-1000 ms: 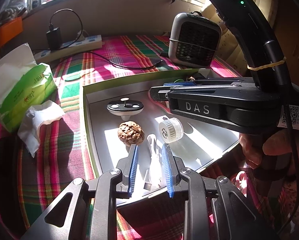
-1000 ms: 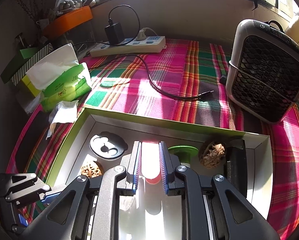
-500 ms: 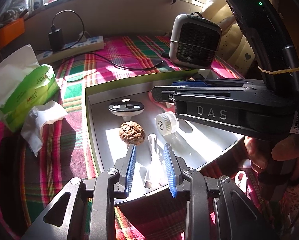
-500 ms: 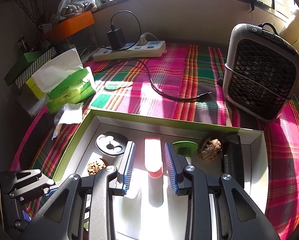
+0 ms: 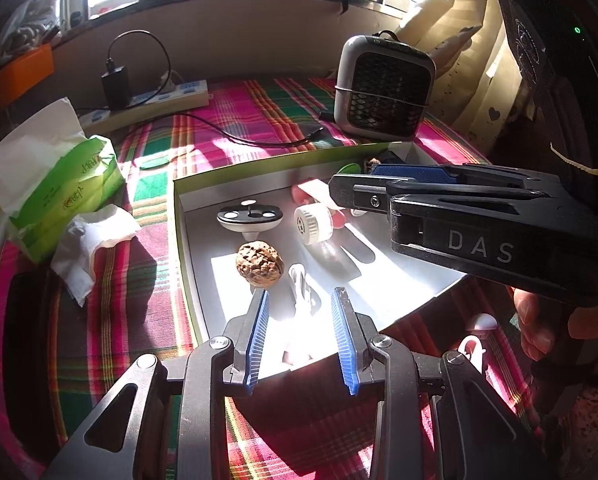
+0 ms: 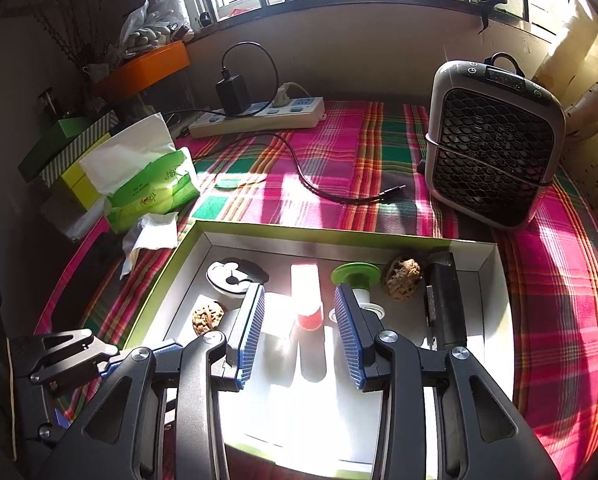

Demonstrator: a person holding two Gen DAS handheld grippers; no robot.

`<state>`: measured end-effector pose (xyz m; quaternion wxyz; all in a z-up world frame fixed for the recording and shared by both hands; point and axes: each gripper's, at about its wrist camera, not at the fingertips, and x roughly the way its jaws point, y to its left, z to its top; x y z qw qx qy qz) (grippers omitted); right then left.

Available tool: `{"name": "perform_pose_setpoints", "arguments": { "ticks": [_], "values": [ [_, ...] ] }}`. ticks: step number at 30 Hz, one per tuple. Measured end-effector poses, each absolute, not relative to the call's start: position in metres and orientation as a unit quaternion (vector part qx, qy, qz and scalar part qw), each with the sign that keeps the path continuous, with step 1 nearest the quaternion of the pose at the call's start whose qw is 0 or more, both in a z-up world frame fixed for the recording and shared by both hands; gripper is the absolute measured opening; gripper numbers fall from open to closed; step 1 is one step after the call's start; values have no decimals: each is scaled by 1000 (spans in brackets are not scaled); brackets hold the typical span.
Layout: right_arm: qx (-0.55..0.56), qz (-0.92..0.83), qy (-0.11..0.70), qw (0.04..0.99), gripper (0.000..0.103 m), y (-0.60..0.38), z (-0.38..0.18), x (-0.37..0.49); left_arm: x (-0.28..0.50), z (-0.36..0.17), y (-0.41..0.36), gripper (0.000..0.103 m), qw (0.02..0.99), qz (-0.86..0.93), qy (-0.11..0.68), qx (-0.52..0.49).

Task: Organize objects
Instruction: 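Withdraw both tools from the box toward the clip and the white knob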

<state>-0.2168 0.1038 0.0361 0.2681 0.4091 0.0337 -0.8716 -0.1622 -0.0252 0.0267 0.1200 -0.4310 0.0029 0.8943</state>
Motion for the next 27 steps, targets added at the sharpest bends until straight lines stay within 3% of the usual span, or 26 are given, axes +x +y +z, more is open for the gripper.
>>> {"name": "perform_pose_setpoints", "arguments": {
  "ticks": [27],
  "values": [
    [380,-904,-16,196,41,179,42,-149,-117,43,-10,31,150,903,-5,-402]
  ]
}}
